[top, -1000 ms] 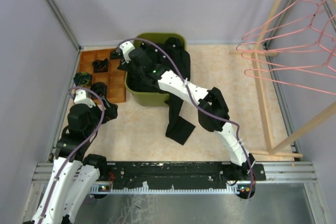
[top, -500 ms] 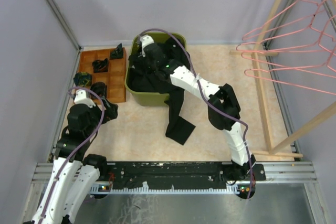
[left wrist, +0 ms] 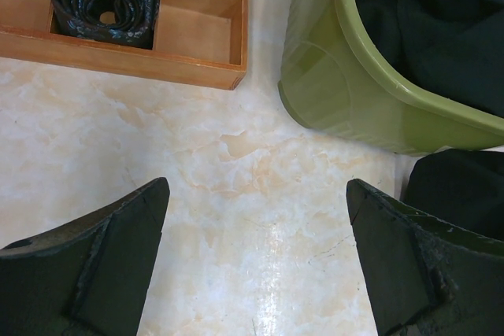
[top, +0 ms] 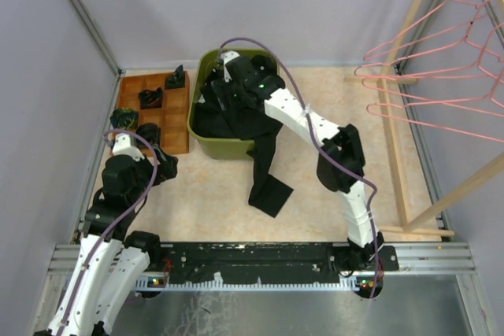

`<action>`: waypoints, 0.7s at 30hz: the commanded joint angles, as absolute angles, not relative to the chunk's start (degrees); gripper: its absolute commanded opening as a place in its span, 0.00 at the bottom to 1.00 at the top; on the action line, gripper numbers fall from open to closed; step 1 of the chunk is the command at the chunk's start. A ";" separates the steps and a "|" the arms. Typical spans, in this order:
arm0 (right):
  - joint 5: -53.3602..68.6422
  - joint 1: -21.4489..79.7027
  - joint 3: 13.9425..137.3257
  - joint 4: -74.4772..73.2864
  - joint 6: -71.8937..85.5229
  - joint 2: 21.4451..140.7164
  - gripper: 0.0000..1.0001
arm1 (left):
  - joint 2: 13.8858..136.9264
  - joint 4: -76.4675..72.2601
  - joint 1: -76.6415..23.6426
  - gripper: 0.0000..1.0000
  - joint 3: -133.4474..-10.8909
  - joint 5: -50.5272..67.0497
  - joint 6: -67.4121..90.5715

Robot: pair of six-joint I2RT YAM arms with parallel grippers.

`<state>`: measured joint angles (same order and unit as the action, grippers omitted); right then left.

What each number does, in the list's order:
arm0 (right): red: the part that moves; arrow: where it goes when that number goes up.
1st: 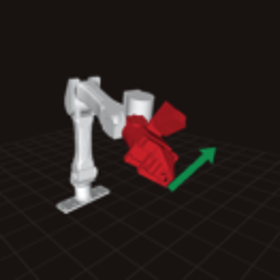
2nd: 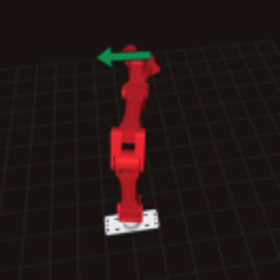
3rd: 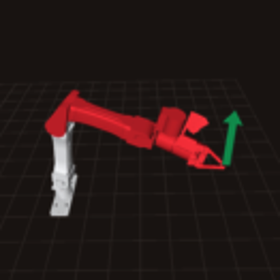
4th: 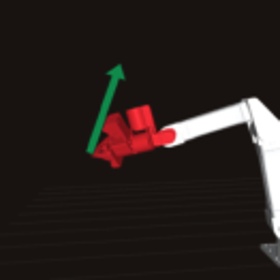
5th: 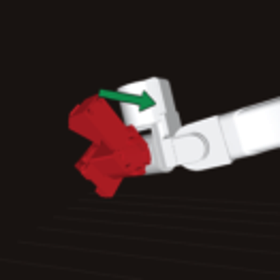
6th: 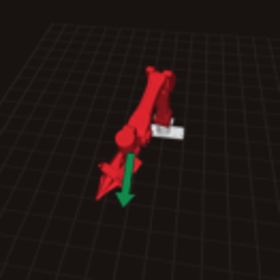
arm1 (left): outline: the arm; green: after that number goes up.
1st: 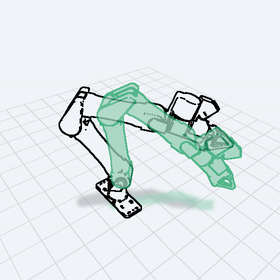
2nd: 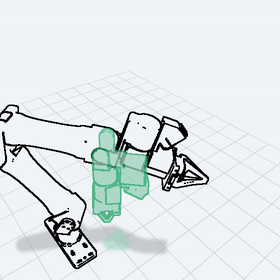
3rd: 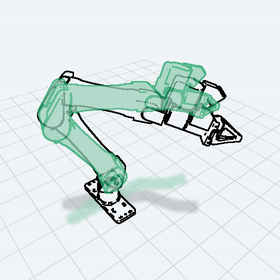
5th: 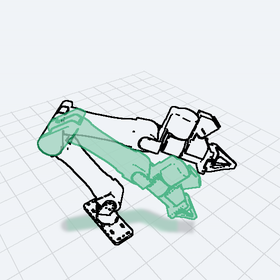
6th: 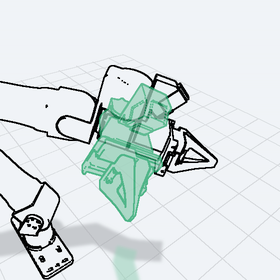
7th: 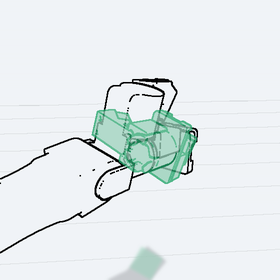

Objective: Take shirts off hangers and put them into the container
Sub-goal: Place the shirt in the bin.

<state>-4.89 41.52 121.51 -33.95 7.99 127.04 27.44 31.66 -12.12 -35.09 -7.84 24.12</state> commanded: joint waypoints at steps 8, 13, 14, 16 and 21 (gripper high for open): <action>-1.36 41.85 79.13 -18.26 5.31 76.38 0.90 | 27.59 29.86 -11.88 0.99 -34.98 -6.87 23.38; 2.91 43.61 55.48 -16.02 13.42 57.08 0.88 | 27.69 29.75 -11.95 0.99 -34.98 -6.67 23.42; 3.07 44.57 52.00 -16.03 15.41 53.28 0.88 | 27.73 29.79 -11.92 0.99 -34.98 -6.62 23.38; 2.37 47.29 44.43 -14.69 18.67 49.43 0.87 | 27.78 29.79 -11.92 0.99 -34.98 -6.74 23.35; -0.01 53.21 29.38 -4.39 23.20 51.71 0.87 | 28.17 29.55 -11.91 0.99 -34.87 -6.23 23.07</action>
<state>0.51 50.04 36.99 -14.94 17.47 48.31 27.86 31.51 -12.12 -35.09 -7.29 24.08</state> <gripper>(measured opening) 0.870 0.990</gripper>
